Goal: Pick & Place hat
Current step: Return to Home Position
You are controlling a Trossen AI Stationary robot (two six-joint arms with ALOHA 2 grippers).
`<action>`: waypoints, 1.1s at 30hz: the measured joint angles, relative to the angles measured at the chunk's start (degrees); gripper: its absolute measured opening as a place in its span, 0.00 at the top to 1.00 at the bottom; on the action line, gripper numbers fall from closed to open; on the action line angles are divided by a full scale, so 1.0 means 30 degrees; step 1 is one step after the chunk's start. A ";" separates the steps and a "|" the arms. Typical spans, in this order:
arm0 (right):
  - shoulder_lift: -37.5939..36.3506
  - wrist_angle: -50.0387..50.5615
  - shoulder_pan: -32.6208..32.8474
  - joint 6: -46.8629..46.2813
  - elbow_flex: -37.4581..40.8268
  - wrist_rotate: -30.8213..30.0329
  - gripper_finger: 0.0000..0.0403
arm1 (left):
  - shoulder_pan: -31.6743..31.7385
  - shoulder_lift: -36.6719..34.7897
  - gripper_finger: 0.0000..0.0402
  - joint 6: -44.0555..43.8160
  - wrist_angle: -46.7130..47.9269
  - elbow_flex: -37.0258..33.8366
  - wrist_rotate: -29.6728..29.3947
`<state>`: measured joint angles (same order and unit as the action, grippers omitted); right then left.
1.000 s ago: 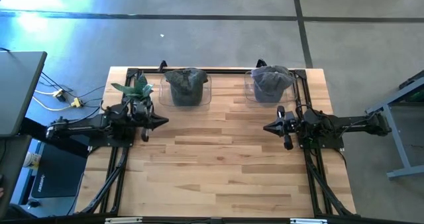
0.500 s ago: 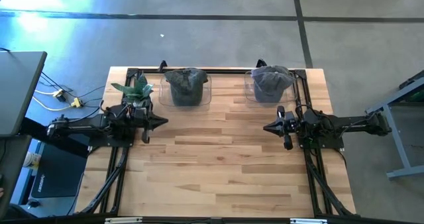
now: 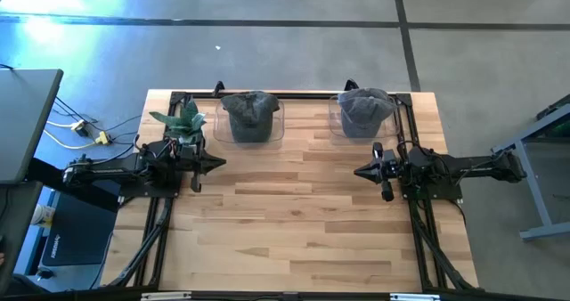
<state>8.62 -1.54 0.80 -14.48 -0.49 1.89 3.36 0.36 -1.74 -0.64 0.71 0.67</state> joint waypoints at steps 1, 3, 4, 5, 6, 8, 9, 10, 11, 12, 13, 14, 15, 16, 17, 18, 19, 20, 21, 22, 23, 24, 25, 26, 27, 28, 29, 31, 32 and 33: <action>0.0000 0.0000 0.0000 0.0000 0.0000 0.0000 0.97 | 0.0000 0.0000 1.00 -0.0007 0.0000 0.0000 -0.0003; 0.0000 0.0000 0.0000 0.0000 0.0000 0.0002 0.97 | 0.0000 0.0000 1.00 -0.0007 -0.0005 0.0000 -0.0003; 0.0000 0.0000 0.0000 0.0000 0.0000 0.0007 0.97 | 0.0000 0.0000 1.00 -0.0007 -0.0006 0.0000 -0.0005; -0.0004 0.0001 0.0000 0.0000 0.0000 0.0006 0.97 | 0.0000 0.0000 1.00 -0.0007 -0.0007 0.0000 -0.0005; -0.0127 0.0021 0.0063 0.0000 0.0000 -0.0007 0.97 | 0.0000 0.0000 1.00 -0.0007 -0.0007 0.0000 -0.0005; -0.0721 0.0035 0.0308 0.0000 0.0000 -0.0002 0.97 | 0.0000 0.0000 1.00 -0.0007 -0.0010 0.0000 -0.0007; -0.1066 0.0036 0.0381 0.0000 0.0000 0.0029 0.97 | 0.0000 0.0000 1.00 -0.0007 -0.0007 0.0000 -0.0007; -0.1497 0.0036 0.0417 0.0000 0.0000 0.0061 0.97 | 0.0000 0.0000 1.00 -0.0007 -0.0015 0.0000 -0.0007; -0.1958 0.0029 0.0393 0.0000 0.0000 0.0036 0.97 | 0.0000 0.0000 1.00 -0.0007 -0.0015 0.0000 -0.0007; -0.2488 0.0036 0.0354 0.0000 0.0000 0.0015 0.97 | 0.0000 0.0000 1.00 -0.0007 -0.0015 0.0000 -0.0007; -0.2873 -0.0034 0.0308 0.0000 0.0007 0.0022 0.97 | 0.0000 0.0000 1.00 -0.0015 -0.0015 0.0000 -0.0007; -0.2846 -0.0295 0.0247 -0.0005 0.0007 0.0077 0.97 | 0.0000 0.0000 1.00 -0.0015 -0.0018 0.0000 -0.0007; -0.2856 -0.0270 0.0243 -0.0046 0.0007 0.0102 0.97 | 0.0004 0.0000 1.00 -0.0015 -0.0019 0.0000 -0.0004; -0.2863 -0.0664 0.0319 0.0002 0.0007 0.0095 0.97 | 0.0000 0.0000 1.00 -0.0015 -0.0015 0.0000 -0.0003; -0.2871 -0.0780 0.0392 0.0475 0.0007 0.0159 0.97 | 0.0000 0.0000 1.00 -0.0022 -0.0021 0.0000 -0.0023; -0.2871 -0.0572 0.0406 0.0858 0.0007 0.0369 0.97 | 0.0000 0.0000 1.00 -0.0015 -0.0022 -0.0007 -0.0036; -0.2871 -0.0165 0.0423 0.1107 0.0007 0.0561 0.97 | 0.0000 0.0007 1.00 -0.0015 -0.0008 -0.0007 -0.0026; -0.2870 -0.0052 0.0412 0.1486 0.0007 0.0646 0.97 | 0.0000 0.0007 1.00 -0.0021 -0.0015 -0.0007 0.0004; -0.2872 -0.0058 0.0415 0.1976 0.0007 0.0681 0.97 | 0.0000 0.0000 1.00 -0.0022 -0.0015 -0.0007 0.0007; -0.2878 -0.0064 0.0415 0.2590 0.0007 0.0707 0.97 | 0.0000 0.0000 1.00 -0.0022 -0.0016 -0.0006 0.0020; -0.2878 -0.0051 0.0407 0.3197 0.0007 0.0705 0.97 | 0.0000 0.0000 1.00 -0.0022 -0.0015 -0.0007 0.0022; -0.2878 -0.0051 0.0385 0.3806 0.0007 0.0699 0.97 | 0.0000 0.0000 1.00 -0.0022 -0.0015 -0.0007 0.0018; -0.2878 -0.0051 0.0372 0.4355 0.0007 0.0706 0.97 | 0.0000 0.0000 1.00 -0.0022 -0.0015 -0.0007 0.0015; -0.2878 -0.0044 0.0372 0.4801 0.0007 0.0699 0.97 | 0.0000 0.0000 1.00 -0.0022 -0.0015 -0.0007 0.0022; -0.2878 -0.0031 0.0372 0.5115 0.0007 0.0698 0.97 | 0.0000 0.0000 1.00 -0.0022 -0.0015 -0.0007 0.0029; -0.2878 -0.0029 0.0372 0.5268 0.0007 0.0699 0.97 | 0.0000 0.0001 1.00 -0.0022 -0.0015 -0.0007 0.0022; -0.2878 -0.0027 0.0372 0.5289 0.0007 0.0699 0.97 | 0.0000 0.0002 1.00 -0.0022 -0.0015 -0.0007 0.0027; -0.2878 -0.0015 0.0372 0.5289 0.0007 0.0699 0.97 | 0.0000 0.0000 1.00 -0.0022 -0.0015 -0.0007 0.0030; -0.2878 -0.0015 0.0372 0.5291 0.0007 0.0699 0.97 | 0.0000 0.0000 1.00 -0.0022 -0.0015 -0.0007 0.0036; -0.2878 -0.0007 0.0372 0.5304 0.0007 0.0699 0.97 | 0.0000 0.0000 1.00 -0.0022 -0.0015 -0.0007 0.0036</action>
<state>-0.01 -1.56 1.91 1.43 -0.47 3.99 3.36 0.36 -1.80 -0.69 0.69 0.78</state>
